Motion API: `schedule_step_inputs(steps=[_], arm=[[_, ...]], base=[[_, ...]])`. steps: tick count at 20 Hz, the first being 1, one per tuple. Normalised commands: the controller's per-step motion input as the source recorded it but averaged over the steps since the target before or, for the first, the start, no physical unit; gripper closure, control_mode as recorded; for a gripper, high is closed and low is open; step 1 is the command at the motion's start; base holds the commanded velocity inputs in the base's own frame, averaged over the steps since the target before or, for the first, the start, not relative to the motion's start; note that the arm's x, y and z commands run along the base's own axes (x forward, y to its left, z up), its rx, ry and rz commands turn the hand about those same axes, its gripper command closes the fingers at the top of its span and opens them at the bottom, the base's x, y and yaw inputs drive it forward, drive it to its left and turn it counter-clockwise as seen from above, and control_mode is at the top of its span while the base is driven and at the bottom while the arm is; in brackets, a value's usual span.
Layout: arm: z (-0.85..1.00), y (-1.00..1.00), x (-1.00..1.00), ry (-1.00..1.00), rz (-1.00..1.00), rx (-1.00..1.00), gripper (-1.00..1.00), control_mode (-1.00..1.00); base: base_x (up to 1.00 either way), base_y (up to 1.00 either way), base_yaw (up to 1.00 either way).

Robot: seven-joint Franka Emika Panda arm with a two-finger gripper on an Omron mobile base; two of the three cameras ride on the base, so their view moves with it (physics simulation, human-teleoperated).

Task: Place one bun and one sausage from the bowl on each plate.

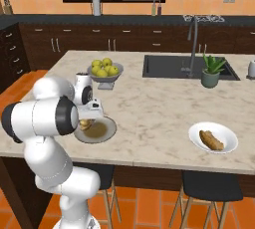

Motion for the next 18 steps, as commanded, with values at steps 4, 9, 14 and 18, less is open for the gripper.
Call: schedule_step_inputs(steps=[4,9,14,18], arm=[[-0.4,0.0,-0.03,-0.04,0.0,0.0,1.0,-1.0],[-0.17,0.0,0.0,-0.01,0.0,0.0,1.0,-1.0],[0.01,0.0,0.0,0.0,0.0,0.0,-1.0,-1.0],[0.09,0.0,0.0,0.0,0.0,0.0,-1.0,-1.0]], base=[[0.0,0.0,0.0],[0.0,0.0,0.0],[0.0,0.0,0.0],[0.0,0.0,0.0]])
